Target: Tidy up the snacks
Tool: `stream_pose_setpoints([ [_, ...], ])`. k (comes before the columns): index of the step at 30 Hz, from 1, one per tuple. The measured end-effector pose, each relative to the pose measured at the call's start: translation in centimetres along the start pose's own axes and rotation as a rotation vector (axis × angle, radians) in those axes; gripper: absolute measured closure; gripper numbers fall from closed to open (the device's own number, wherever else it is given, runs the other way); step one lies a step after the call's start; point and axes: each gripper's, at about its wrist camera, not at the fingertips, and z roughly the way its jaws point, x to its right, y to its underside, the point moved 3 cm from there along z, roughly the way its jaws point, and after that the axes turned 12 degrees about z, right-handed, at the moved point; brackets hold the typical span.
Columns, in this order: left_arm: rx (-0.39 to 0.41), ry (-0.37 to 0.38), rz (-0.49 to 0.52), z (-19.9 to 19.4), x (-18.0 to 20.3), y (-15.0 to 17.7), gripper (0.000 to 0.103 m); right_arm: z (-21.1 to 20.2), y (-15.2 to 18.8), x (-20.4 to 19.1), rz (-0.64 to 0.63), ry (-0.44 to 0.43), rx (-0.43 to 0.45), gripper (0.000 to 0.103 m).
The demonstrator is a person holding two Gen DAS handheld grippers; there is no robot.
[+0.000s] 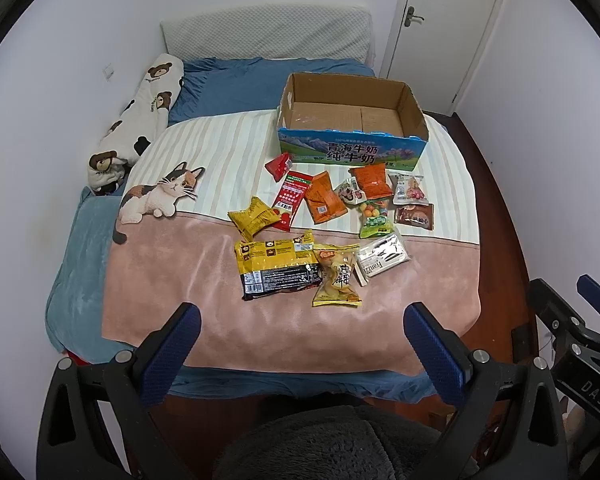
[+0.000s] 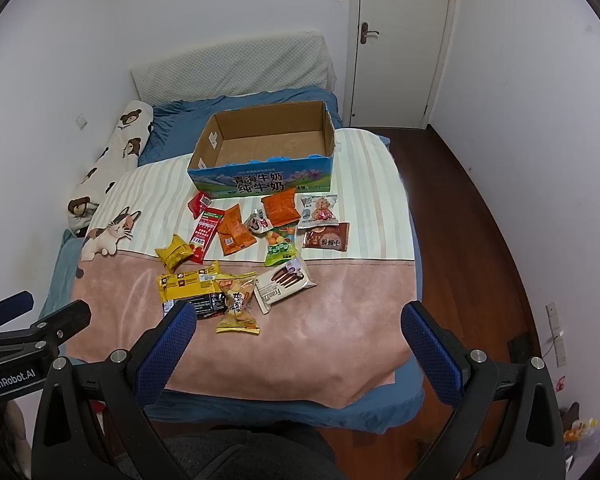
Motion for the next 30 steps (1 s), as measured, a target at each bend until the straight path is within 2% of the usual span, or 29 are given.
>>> stream_pose_setpoints([
  [8,-0.029,0.019,-0.015,1.5,-0.1,0.2,0.0,1.6,0.1,0.0,0.015,-0.013,-0.04,0.0],
  [12,-0.028,0.004,0.008,4.3,-0.8,-0.2,0.0,5.1,0.3,0.3,0.062,-0.042,-0.112,0.0],
  [15,-0.04,-0.051,0.093,7.8,-1.4,-0.7,0.0,9.4,0.8,0.5,0.09,-0.054,-0.183,0.0],
  [18,-0.085,-0.134,0.213,12.9,-2.2,-1.0,0.0,14.7,1.7,0.6,0.118,-0.065,-0.274,0.0],
  [20,-0.136,-0.162,0.28,16.4,-2.8,-0.7,0.0,18.5,2.5,0.7,0.141,-0.066,-0.337,0.0],
  [25,-0.24,-0.136,0.461,24.7,-2.9,-0.3,0.0,27.8,5.3,0.1,0.186,-0.085,-0.468,0.0],
  [30,-0.316,-0.094,0.72,31.7,-1.0,0.9,0.0,33.2,7.5,-1.7,0.21,-0.134,-0.517,0.0],
])
